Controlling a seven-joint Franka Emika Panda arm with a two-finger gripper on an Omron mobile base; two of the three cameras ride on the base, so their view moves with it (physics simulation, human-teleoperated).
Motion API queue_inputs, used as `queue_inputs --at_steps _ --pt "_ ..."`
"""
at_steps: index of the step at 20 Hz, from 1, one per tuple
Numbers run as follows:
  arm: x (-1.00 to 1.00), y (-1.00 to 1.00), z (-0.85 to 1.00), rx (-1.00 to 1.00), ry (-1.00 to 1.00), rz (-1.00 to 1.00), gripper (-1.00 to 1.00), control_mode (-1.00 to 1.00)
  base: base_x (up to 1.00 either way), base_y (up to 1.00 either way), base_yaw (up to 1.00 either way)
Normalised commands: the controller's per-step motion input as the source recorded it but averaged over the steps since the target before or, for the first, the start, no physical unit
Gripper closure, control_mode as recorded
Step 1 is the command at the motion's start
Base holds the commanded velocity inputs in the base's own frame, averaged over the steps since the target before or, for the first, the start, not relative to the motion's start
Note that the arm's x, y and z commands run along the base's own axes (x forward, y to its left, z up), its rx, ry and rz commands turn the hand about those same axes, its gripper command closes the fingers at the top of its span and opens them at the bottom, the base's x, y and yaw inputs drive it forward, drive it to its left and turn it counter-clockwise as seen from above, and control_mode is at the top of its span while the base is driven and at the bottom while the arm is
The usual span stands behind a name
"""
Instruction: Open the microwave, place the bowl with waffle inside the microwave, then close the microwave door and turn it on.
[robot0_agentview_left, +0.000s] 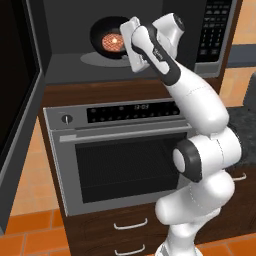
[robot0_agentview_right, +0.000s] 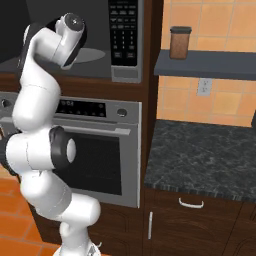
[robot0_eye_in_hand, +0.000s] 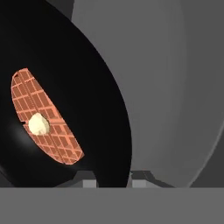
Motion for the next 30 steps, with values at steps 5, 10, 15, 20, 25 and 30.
queue_inputs --at_steps 5,10,15,20,25,30 --pt "0.24 0.00 -0.55 0.00 0.00 0.00 1.00 -1.00 0.00 0.00 0.00" --pt "0.19 0.07 -0.39 -0.01 0.00 0.00 -1.00 -1.00 0.00 0.00 0.00" --pt "0.00 0.00 -0.01 0.00 -0.12 0.00 -1.00 -1.00 0.00 0.00 0.00" --pt "-0.54 0.00 0.00 0.00 -0.21 0.00 -1.00 -1.00 0.00 0.00 0.00" --pt "-1.00 -0.02 0.02 0.04 -0.12 0.00 -1.00 -1.00 0.00 0.00 0.00" --pt "-1.00 0.00 0.07 0.04 0.00 0.00 -1.00 -1.00 0.00 0.00 0.00"
